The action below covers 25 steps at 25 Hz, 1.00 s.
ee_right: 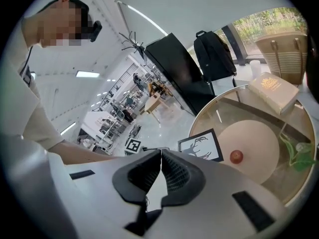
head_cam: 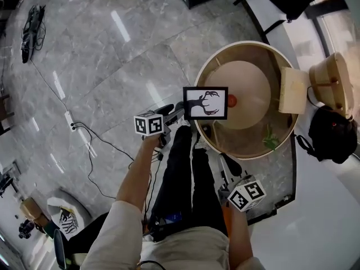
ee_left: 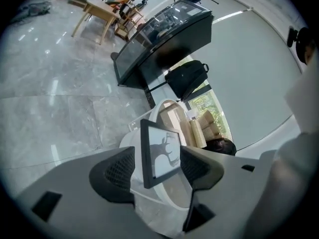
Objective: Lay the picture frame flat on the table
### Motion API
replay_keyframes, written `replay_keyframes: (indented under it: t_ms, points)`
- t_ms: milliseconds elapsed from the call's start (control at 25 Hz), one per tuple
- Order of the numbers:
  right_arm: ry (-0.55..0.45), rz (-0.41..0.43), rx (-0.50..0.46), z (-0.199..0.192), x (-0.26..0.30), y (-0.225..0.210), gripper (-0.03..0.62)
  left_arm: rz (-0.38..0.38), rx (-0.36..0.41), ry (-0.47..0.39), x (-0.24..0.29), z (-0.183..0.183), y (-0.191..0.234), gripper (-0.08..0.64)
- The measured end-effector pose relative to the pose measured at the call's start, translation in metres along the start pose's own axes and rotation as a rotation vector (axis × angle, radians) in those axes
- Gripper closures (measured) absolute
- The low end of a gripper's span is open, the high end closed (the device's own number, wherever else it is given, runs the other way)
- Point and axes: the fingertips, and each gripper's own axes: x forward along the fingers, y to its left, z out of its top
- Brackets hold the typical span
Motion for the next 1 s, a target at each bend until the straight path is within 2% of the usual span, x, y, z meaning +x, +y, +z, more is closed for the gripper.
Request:
replay_keyframes:
  t_ms: [240, 360, 520, 640, 760, 1000]
  points:
    - [0.051, -0.028, -0.096, 0.015, -0.027, 0.018, 0.557, -0.012, 0.094, -0.028, -0.070, -0.007, -0.090, 0.288]
    - [0.068, -0.032, -0.146, 0.029, -0.044, 0.035, 0.557, -0.027, 0.180, -0.055, -0.108, -0.006, -0.149, 0.288]
    - [0.072, -0.035, -0.188, 0.050, -0.059, 0.065, 0.557, 0.043, 0.362, -0.059, -0.161, -0.007, -0.204, 0.288]
    - [0.066, 0.002, -0.253, 0.069, -0.050, 0.087, 0.557, 0.082, 0.430, -0.137, -0.196, 0.010, -0.231, 0.288]
    - [0.072, 0.024, -0.297, 0.073, -0.057, 0.105, 0.557, 0.112, 0.484, -0.198, -0.222, 0.010, -0.259, 0.290]
    - [0.076, 0.037, -0.345, 0.065, -0.082, 0.131, 0.557, 0.177, 0.625, -0.253, -0.261, -0.001, -0.312, 0.290]
